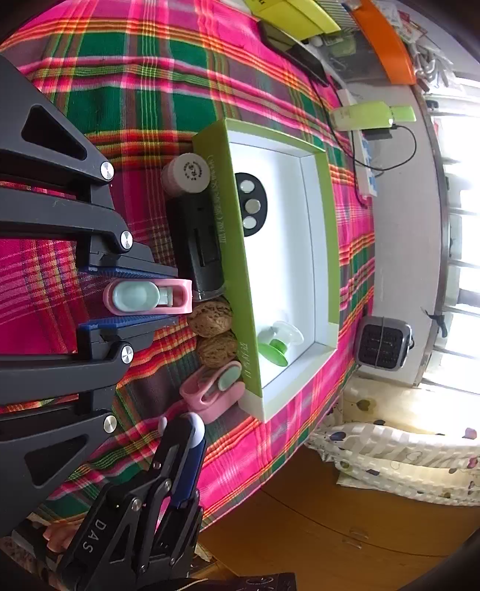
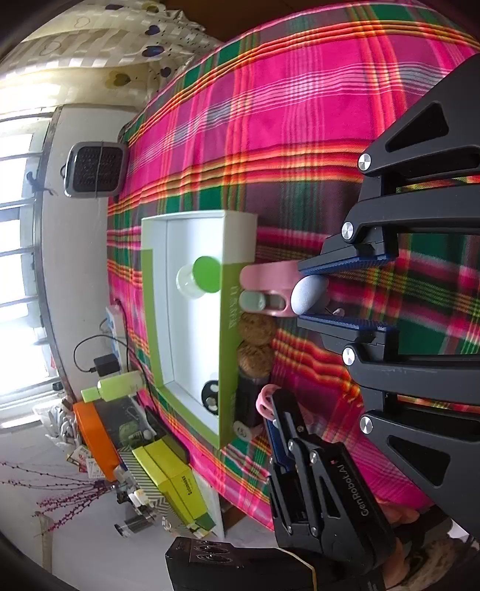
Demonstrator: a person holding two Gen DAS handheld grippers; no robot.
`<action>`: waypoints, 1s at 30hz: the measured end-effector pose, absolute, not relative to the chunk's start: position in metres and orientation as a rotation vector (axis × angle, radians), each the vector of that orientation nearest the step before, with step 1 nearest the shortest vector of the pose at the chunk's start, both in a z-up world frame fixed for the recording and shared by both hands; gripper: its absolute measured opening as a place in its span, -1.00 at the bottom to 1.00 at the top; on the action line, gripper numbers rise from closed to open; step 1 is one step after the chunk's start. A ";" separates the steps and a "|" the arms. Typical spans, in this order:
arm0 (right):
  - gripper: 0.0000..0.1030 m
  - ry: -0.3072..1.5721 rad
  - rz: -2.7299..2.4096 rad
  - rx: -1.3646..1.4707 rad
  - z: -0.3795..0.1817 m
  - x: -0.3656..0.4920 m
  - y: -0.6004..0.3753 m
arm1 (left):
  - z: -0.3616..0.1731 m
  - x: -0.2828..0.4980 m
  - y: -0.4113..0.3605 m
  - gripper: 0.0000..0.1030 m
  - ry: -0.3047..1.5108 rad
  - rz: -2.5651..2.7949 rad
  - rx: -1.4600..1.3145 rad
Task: Organize objects
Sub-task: 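Carry the knob and pink clip over the box with both grippers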
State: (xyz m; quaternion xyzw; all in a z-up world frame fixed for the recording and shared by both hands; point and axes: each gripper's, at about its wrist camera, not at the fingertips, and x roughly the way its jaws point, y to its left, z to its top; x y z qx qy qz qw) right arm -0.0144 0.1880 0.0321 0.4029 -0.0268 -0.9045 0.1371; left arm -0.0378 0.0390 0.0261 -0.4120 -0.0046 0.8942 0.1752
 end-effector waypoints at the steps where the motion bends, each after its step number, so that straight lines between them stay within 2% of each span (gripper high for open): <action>1: -0.55 -0.075 -2.616 1.161 0.033 -0.015 0.187 | 0.028 -0.037 0.039 -0.69 -0.012 2.536 -1.161; 30: -0.55 -0.010 -2.609 1.058 0.059 -0.063 0.158 | 0.060 -0.077 0.012 -0.69 -0.071 2.631 -1.089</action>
